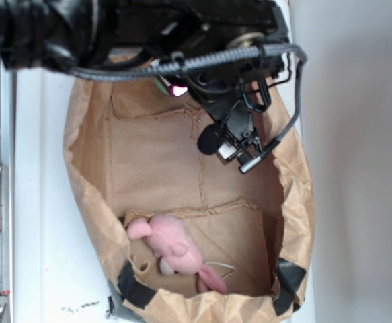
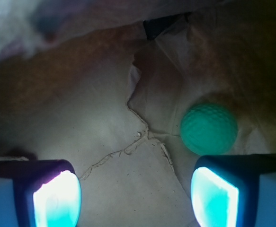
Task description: Grab the green ball.
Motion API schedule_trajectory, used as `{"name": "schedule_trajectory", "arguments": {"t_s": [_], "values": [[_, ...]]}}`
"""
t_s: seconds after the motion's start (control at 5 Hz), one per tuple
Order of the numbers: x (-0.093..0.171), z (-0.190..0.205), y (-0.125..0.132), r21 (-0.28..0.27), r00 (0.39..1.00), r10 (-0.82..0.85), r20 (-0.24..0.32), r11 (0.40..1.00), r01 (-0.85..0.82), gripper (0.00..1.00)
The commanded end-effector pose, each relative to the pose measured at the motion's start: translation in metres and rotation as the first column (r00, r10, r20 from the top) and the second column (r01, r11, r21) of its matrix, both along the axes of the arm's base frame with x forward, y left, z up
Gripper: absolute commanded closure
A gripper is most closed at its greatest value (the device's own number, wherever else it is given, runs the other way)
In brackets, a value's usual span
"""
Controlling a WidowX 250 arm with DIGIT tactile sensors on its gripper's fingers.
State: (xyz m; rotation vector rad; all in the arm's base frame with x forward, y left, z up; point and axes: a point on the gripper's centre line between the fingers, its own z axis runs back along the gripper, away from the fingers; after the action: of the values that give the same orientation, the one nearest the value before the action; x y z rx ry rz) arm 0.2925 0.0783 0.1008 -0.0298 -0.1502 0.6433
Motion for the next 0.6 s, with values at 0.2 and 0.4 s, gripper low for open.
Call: {"name": "schedule_trajectory", "arguments": {"t_s": [0.2,0.4], "values": [[-0.02,0.031,0.006,0.006,0.993,-0.001,0.121,1.0,0.0,0.0],[-0.052,0.031,-0.008,-0.026,0.99,-0.028,0.136,0.999,0.032,0.0]]}}
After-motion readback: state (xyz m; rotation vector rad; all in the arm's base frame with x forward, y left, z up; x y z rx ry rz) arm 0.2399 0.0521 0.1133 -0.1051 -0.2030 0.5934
